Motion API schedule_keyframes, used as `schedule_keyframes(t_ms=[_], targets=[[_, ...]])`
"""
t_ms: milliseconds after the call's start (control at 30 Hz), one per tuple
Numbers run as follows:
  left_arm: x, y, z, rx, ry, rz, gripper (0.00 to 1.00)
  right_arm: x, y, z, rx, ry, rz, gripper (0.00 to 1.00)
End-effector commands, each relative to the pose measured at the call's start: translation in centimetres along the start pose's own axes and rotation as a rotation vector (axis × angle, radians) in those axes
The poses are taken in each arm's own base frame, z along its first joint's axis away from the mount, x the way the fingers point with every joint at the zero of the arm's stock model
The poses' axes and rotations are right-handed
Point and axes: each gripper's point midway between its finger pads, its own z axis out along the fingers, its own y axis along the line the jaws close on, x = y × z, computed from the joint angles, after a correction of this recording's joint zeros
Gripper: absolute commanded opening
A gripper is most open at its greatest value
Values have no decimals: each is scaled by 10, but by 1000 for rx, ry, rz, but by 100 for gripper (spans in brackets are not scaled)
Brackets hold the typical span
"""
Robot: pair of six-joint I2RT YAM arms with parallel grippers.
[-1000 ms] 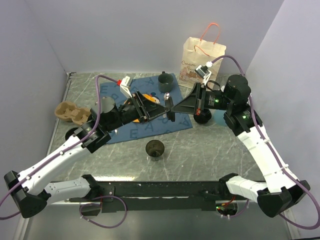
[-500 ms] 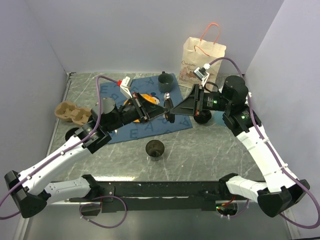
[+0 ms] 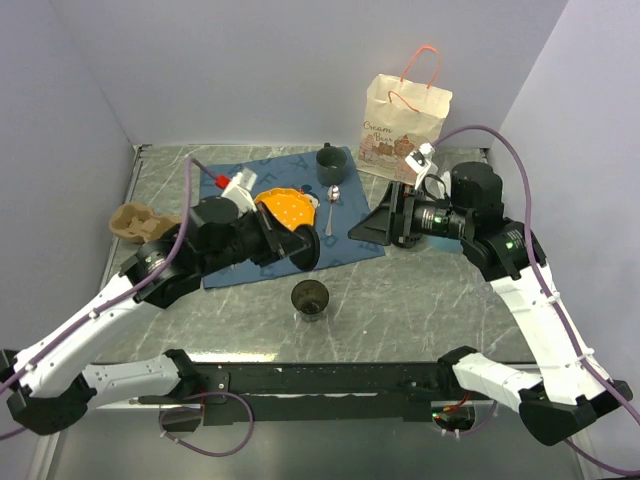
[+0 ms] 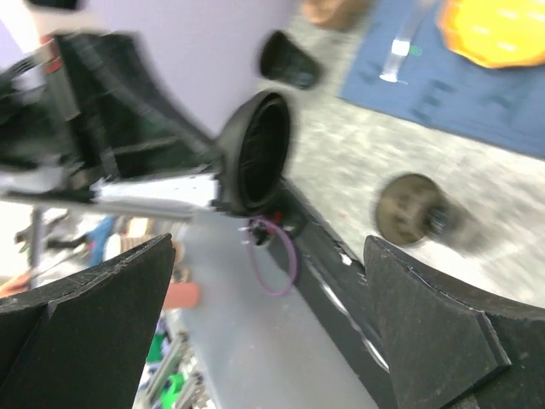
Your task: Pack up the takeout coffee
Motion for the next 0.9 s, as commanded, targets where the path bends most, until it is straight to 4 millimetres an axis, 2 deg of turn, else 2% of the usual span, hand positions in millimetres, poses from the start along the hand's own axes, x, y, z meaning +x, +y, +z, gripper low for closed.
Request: schedule_keyframes(t_ms=[0,33,67,100,167,200,233,400,600,733,867], targets=[[46,59,4,-346,157,81,1,4,-34,-18,245,-26,-11,100],[47,55,6,-364,157,81,1,0,-46,-23,320,-53,-11,100],[58,56,8,-389,192,100,1,-2,-47,-27,345,-64,-13,100],[69,70,15,-468,234,116,1,2,-51,-32,377,-60,-4,100],[76,71,21,-519,260,122,1,-3,-52,-42,417,-91,-8,100],[83,80,30,-574,282,137,1,0,-56,-45,443,-86,-1,100],[83,80,30,-605,284,143,1,0,-56,-50,459,-97,-11,100],[90,96,49,-686,301,196,1,0,-63,-70,541,-148,-26,100],[101,110,65,-718,337,235,1,-7,-57,-94,587,-245,-57,100],[102,113,76,-708,331,256,1,-13,-50,-101,581,-295,-81,100],[105,118,86,-730,344,278,1,-15,-51,-100,585,-288,-80,100]])
